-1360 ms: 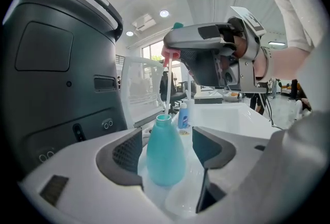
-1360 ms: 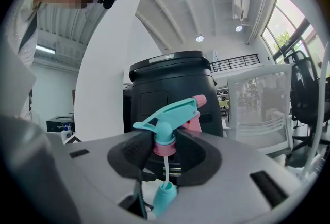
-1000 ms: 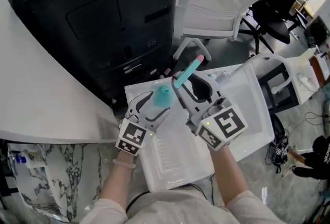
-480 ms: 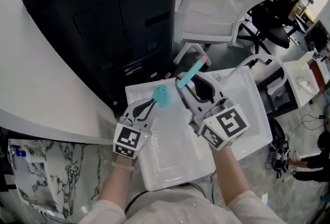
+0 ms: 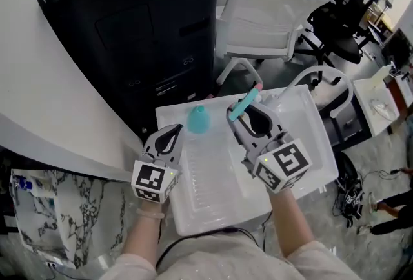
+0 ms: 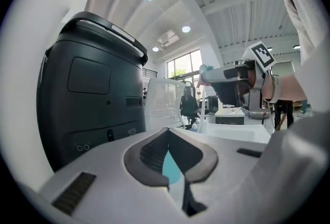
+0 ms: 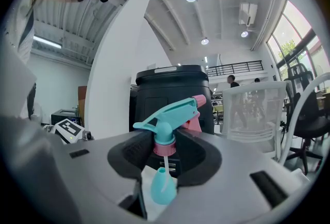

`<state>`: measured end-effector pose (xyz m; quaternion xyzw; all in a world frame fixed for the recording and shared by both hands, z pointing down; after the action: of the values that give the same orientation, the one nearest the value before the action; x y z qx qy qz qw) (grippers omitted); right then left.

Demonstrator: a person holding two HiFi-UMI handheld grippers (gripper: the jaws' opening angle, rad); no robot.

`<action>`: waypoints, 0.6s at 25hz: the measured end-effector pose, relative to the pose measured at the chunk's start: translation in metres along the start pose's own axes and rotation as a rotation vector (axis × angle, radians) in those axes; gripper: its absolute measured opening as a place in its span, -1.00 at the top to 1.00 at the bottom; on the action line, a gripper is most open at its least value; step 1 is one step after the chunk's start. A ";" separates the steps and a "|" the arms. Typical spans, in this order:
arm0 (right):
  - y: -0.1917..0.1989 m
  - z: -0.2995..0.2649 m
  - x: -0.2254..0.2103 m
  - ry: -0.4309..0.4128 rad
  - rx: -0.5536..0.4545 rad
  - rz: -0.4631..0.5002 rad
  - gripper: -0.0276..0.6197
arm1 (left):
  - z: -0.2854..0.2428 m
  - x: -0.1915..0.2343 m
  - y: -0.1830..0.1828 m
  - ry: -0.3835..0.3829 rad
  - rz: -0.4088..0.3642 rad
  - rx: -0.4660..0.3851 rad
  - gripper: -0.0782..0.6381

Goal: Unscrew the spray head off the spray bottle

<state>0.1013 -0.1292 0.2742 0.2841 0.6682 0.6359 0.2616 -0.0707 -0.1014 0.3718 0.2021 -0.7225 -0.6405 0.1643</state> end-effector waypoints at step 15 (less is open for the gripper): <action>0.044 0.044 0.011 -0.037 0.056 -0.043 0.49 | 0.062 -0.021 0.008 -0.167 0.052 -0.044 0.77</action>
<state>0.1265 -0.0890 0.3160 0.2885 0.6867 0.6060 0.2793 -0.0842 -0.0369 0.3724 0.1255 -0.7246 -0.6662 0.1244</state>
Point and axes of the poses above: the fingertips, and each gripper's own axes: z backward along the fingers, x to its left, y out of its underside, the point moved 5 cm from there along z, backward along the fingers
